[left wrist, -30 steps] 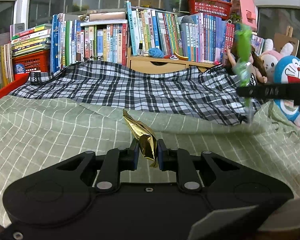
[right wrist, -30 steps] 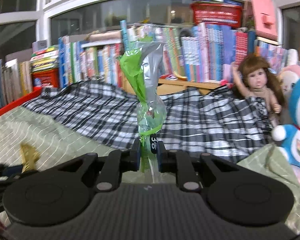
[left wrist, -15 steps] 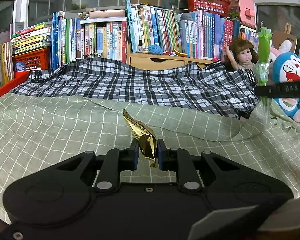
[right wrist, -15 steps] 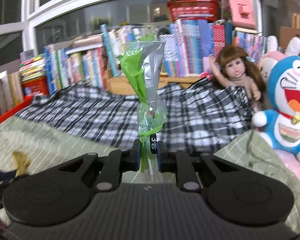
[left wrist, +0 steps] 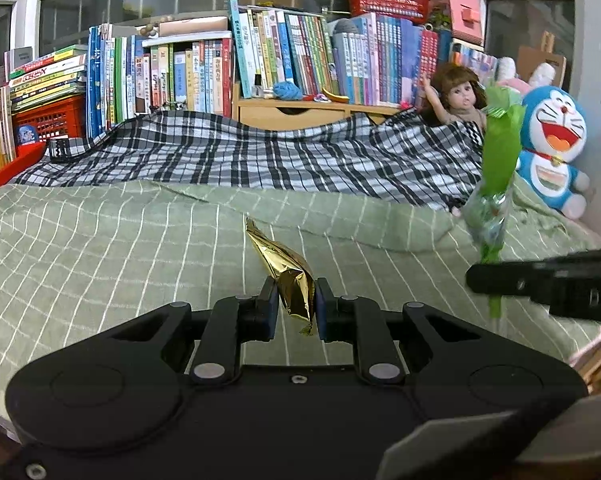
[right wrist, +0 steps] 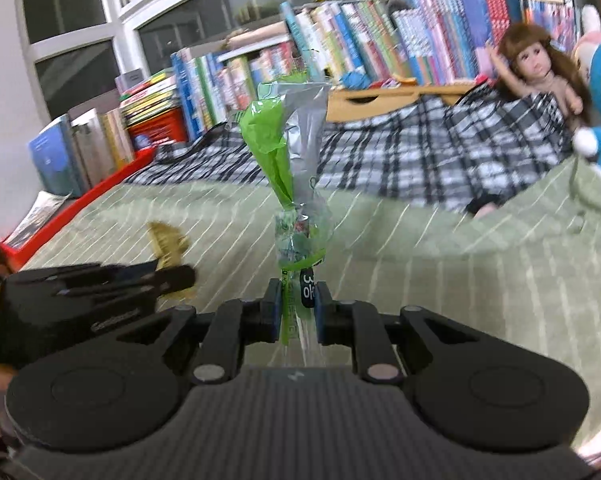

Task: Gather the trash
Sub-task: 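Carry the gold wrapper and green plastic bag down to the black bin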

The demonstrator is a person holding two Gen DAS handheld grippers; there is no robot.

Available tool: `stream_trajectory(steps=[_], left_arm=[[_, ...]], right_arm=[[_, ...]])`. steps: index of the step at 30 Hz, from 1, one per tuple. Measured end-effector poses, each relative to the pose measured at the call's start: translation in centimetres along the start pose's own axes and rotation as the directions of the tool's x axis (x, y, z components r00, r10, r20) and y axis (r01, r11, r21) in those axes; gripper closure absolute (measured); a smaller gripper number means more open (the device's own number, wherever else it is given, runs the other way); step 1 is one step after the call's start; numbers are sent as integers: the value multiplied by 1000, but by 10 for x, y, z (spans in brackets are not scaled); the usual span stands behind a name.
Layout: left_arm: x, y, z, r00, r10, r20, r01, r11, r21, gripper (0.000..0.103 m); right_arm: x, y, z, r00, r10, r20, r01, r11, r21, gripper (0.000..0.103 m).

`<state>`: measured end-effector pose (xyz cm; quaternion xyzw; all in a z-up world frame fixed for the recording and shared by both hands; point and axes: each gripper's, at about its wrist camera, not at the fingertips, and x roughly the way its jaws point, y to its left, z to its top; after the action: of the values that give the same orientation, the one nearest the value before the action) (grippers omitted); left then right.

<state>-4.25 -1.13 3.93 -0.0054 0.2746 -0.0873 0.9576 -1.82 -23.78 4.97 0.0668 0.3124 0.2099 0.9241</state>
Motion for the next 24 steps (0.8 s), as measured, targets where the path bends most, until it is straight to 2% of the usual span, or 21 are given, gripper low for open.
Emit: stream_trajectory(steps=[13,24], left_arm=[[-49,-3,-53,996,-70,-47,70,997,-13,85],[-68,-3,-101,992,-63,-110,63,998,-1,85]], right_arm=[[-25,33,-71,993,71,-94,-72,997,-10,82],[-36,46,-119,983,80,-166,-78,997,20,82]])
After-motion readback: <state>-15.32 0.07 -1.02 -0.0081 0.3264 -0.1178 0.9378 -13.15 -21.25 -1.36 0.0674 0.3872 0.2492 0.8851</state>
